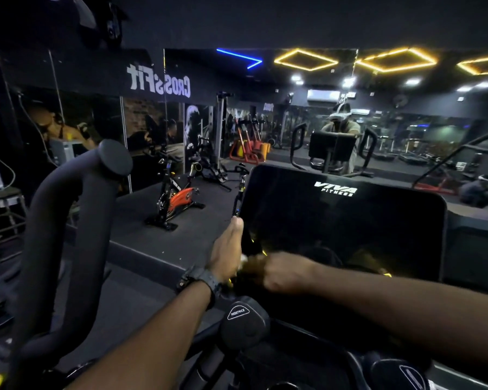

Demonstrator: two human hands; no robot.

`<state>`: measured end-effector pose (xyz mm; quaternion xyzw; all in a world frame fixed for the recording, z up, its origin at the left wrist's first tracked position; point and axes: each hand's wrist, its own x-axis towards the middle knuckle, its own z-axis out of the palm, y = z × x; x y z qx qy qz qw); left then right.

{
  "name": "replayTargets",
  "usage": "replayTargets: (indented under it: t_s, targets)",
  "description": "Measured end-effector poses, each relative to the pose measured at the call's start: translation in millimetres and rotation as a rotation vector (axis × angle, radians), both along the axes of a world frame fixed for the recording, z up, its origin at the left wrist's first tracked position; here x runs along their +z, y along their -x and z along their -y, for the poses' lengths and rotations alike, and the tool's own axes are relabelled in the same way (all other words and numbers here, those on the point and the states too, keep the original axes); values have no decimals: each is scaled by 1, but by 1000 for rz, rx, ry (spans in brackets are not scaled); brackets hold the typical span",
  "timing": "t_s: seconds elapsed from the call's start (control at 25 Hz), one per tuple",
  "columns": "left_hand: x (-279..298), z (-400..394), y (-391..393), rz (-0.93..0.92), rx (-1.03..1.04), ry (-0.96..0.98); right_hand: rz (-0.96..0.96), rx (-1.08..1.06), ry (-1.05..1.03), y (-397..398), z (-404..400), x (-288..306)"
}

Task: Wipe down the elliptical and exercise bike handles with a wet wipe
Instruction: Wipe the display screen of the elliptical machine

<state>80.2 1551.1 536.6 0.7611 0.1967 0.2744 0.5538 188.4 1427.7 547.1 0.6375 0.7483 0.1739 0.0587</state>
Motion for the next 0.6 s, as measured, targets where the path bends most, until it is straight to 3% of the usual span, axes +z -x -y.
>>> replayTargets:
  t_s: [0.04,0.08,0.12,0.16,0.2,0.24,0.28,0.36,0.4,0.44,0.52,0.56,0.6]
  targets:
    - [-4,2,4,-32,-23,-119,122,93,70,0,10,-3]
    - [-7,1,7,-78,-47,-259,119,72,106,-11,14,11]
    - [-10,-1,9,-131,-70,-409,78,-59,-11,-23,13,38]
    - [-12,-4,10,-181,-102,-563,29,-204,-294,-39,10,62]
    - [-14,-4,10,-228,-139,-705,-9,-379,-383,-39,11,72]
    - [-15,-5,10,-263,-165,-821,3,-405,-409,-30,15,68]
    - [-15,-5,10,-287,-176,-910,38,-230,-338,-21,18,45]
    - [-15,-4,9,-319,-166,-990,206,45,116,0,22,-3]
    - [-13,-6,8,-327,-162,-1012,287,165,178,-13,27,1]
    - [-10,-8,7,-333,-161,-1037,330,90,148,-31,30,19]
    - [-7,-9,6,-352,-140,-1076,181,-217,-282,-61,30,58]
    - [-7,-8,6,-363,-123,-1094,191,-316,-370,-60,33,59]
    - [-8,-8,6,-383,-124,-1112,196,-247,-322,-52,38,43]
